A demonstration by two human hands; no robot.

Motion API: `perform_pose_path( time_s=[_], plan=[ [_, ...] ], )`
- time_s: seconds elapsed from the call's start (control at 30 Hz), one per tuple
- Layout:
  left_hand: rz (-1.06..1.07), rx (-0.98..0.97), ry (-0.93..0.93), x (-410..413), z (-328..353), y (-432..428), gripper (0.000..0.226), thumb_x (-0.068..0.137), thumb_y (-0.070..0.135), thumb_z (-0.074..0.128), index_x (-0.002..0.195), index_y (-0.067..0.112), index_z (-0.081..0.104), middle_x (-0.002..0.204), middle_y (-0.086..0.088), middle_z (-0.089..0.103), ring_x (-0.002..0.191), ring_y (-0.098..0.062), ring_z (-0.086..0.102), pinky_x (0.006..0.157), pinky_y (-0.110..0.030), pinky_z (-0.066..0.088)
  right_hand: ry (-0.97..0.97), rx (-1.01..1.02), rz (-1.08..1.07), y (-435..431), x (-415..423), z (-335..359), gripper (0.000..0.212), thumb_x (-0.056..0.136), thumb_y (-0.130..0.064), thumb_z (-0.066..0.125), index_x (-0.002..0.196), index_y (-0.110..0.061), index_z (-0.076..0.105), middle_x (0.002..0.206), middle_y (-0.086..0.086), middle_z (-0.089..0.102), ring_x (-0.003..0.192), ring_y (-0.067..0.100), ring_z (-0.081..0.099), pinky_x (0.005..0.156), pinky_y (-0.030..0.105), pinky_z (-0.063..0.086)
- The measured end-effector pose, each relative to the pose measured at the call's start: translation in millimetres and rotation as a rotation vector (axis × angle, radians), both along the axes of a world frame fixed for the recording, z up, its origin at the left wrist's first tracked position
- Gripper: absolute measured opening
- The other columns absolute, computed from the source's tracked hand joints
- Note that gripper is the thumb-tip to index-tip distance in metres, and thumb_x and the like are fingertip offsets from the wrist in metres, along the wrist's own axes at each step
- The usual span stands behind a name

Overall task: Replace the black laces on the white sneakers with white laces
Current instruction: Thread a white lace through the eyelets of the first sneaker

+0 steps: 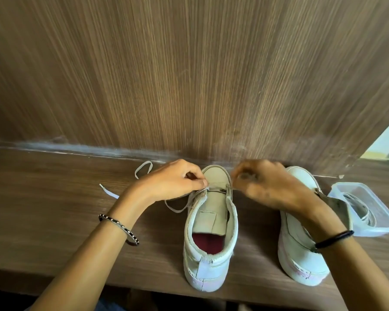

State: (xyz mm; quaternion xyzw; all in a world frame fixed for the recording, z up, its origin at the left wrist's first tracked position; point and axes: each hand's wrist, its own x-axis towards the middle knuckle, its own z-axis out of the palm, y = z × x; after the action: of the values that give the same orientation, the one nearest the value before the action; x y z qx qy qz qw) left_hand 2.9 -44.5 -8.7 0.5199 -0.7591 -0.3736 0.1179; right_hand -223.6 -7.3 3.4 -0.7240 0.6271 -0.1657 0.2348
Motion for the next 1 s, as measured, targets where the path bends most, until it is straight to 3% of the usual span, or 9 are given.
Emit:
perform_pose_path(
  time_s=[0.13,0.3,0.4,0.47,0.57,0.63,0.73,0.87,1.0],
  plan=[
    [-0.009,-0.001,-0.042,0.9,-0.7,-0.9,0.02,0.095,0.051,0.063,0.095,0.032,0.071,0.1,0.005,0.071,0.099,-0.02,0.065,0.097,-0.052,0.05,0.119,0.058,0.041,-1.8,-2.5,-2.6,0.03,0.1,-0.042,0.063,0.076,-0.024,0.068,0.076,-0.006,0.07,0.078,0.01,0.067,0.071,0.03,0.055],
    [-0.013,-0.022,-0.011,-1.1,-1.9,-2.0,0.024,0.099,0.051,0.058,0.099,0.029,0.068,0.102,0.004,0.072,0.102,-0.016,0.065,0.099,-0.05,0.05,0.24,-0.223,-0.217,-2.0,1.0,-10.6,0.028,0.107,-0.029,0.046,0.097,-0.005,0.052,0.098,0.015,0.068,0.096,0.04,0.063,0.071,0.043,0.047],
    [0.023,-0.004,0.021,2.3,-2.4,-4.4,0.02,0.101,0.044,0.058,0.104,0.028,0.069,0.105,0.008,0.072,0.105,-0.012,0.065,0.102,-0.047,0.05,-0.096,-0.49,-0.436,-5.2,-1.7,-6.1,0.029,0.108,-0.026,0.042,0.1,-0.002,0.057,0.099,0.017,0.069,0.097,0.043,0.06,0.081,0.046,0.048],
    [0.041,-0.026,0.017,4.8,-3.3,-5.3,0.018,0.102,0.041,0.057,0.103,0.03,0.071,0.105,0.01,0.073,0.104,-0.011,0.065,0.102,-0.048,0.05,-0.395,-0.523,-0.538,-6.2,-3.5,-0.3,0.036,0.11,-0.034,0.039,0.102,-0.006,0.062,0.092,0.006,0.068,0.092,0.027,0.059,0.085,0.042,0.047],
    [0.068,-0.037,-0.004,5.6,-4.0,-6.9,0.021,0.104,0.038,0.054,0.104,0.029,0.072,0.105,0.009,0.072,0.105,-0.011,0.065,0.102,-0.047,0.05,-1.212,-0.344,-0.586,-9.9,0.6,5.3,0.036,0.112,-0.028,0.039,0.101,-0.002,0.061,0.08,0.0,0.07,0.08,0.015,0.064,0.085,0.034,0.055],
    [0.067,-0.038,-0.031,6.5,-4.4,-7.9,0.025,0.104,0.042,0.053,0.102,0.026,0.073,0.104,0.005,0.073,0.104,-0.014,0.066,0.102,-0.048,0.049,-1.6,-0.167,-0.561,-8.6,6.2,10.1,0.027,0.112,-0.016,0.036,0.09,-0.009,0.051,0.068,0.002,0.058,0.056,0.014,0.057,0.066,0.032,0.059],
    [0.021,0.002,-0.049,10.3,-4.8,-10.0,0.045,0.098,0.06,0.051,0.091,0.02,0.071,0.089,-0.01,0.069,0.088,-0.026,0.064,0.089,-0.046,0.051,-1.177,-0.165,-0.499,-10.7,-1.1,3.0,0.028,0.111,-0.023,0.04,0.088,-0.014,0.052,0.067,-0.003,0.051,0.048,0.007,0.039,0.045,0.022,0.039],
    [0.01,0.048,0.007,13.1,-5.0,-8.2,0.039,0.092,0.06,0.064,0.083,0.022,0.072,0.08,-0.012,0.061,0.075,-0.018,0.054,0.075,-0.041,0.047,-0.237,-0.11,-0.163,-8.4,-11.1,-6.9,0.019,0.101,-0.037,0.06,0.093,-0.025,0.073,0.086,-0.009,0.073,0.079,0.007,0.064,0.074,0.029,0.052],
    [0.119,-0.098,0.195,5.1,1.5,-6.8,0.035,0.095,0.051,0.065,0.089,0.018,0.073,0.096,-0.015,0.07,0.087,-0.016,0.064,0.08,-0.033,0.043,0.038,0.194,0.04,-0.2,-0.1,-2.2,0.012,0.098,-0.032,0.065,0.089,-0.03,0.072,0.091,-0.012,0.075,0.094,0.002,0.066,0.08,0.017,0.048]
  ],
)
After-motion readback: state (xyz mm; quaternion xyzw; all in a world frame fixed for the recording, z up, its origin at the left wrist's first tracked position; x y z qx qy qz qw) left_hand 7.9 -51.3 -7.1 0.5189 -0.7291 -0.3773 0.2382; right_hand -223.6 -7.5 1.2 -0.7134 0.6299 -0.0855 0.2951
